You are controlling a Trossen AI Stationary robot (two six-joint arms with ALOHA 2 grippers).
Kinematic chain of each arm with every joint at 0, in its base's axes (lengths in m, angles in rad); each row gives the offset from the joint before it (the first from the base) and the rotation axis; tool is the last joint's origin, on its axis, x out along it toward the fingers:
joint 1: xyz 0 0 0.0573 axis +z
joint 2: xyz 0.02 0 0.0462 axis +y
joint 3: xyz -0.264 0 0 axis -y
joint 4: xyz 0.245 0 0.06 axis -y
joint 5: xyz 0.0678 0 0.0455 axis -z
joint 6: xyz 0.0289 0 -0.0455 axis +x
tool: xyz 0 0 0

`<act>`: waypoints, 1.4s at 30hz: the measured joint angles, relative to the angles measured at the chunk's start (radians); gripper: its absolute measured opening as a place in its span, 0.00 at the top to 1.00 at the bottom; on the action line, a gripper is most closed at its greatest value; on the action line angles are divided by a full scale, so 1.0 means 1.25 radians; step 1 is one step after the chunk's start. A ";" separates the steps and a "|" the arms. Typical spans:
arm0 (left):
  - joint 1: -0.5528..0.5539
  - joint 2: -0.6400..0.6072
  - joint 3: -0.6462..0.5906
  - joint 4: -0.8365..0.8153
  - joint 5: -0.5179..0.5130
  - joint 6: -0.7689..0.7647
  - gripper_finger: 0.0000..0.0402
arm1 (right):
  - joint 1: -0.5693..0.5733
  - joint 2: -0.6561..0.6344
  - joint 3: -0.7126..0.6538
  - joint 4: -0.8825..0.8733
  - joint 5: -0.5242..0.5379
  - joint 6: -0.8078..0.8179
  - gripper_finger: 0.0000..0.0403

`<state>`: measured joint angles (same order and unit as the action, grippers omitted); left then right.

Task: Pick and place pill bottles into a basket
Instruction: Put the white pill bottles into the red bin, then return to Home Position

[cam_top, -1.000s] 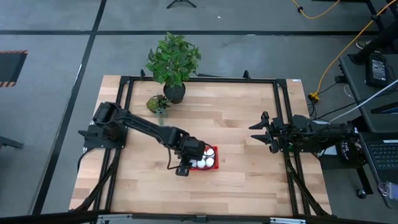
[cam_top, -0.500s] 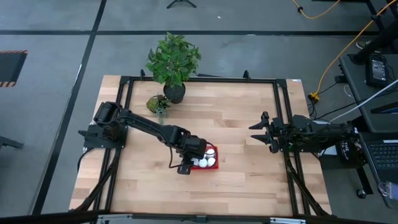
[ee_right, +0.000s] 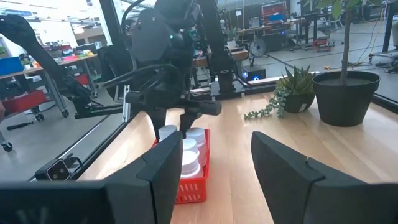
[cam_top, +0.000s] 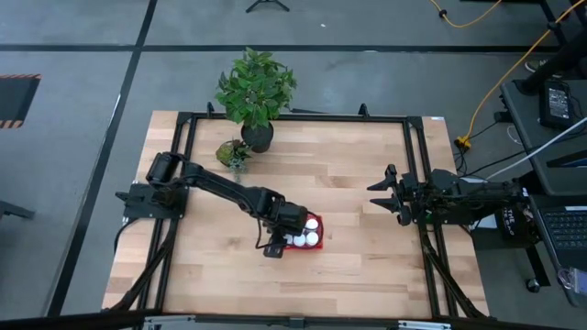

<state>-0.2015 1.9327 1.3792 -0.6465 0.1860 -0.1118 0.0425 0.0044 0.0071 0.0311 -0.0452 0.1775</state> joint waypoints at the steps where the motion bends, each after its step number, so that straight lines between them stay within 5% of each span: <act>1: 0.001 0.000 0.000 0.001 0.000 -0.004 0.56 | 0.000 0.000 0.000 0.000 0.000 0.000 0.52; 9: 0.000 -0.003 0.000 0.000 0.065 -0.024 0.36 | 0.000 0.000 0.000 0.000 0.000 0.000 0.52; 18: 0.000 -0.045 -0.001 -0.056 0.079 -0.068 0.33 | 0.000 0.000 0.000 0.000 0.000 0.000 0.52; 35: 0.030 -0.363 0.000 -0.028 -0.055 -0.188 0.32 | 0.000 0.000 0.000 0.000 0.000 -0.001 0.52; 42: 0.062 -0.529 0.000 -0.124 -0.091 -0.089 0.32 | 0.000 0.000 0.000 0.000 0.000 0.000 0.52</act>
<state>-0.1237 1.2719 1.3792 -0.8017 0.0725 -0.2234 0.0425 0.0040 0.0071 0.0312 -0.0452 0.1772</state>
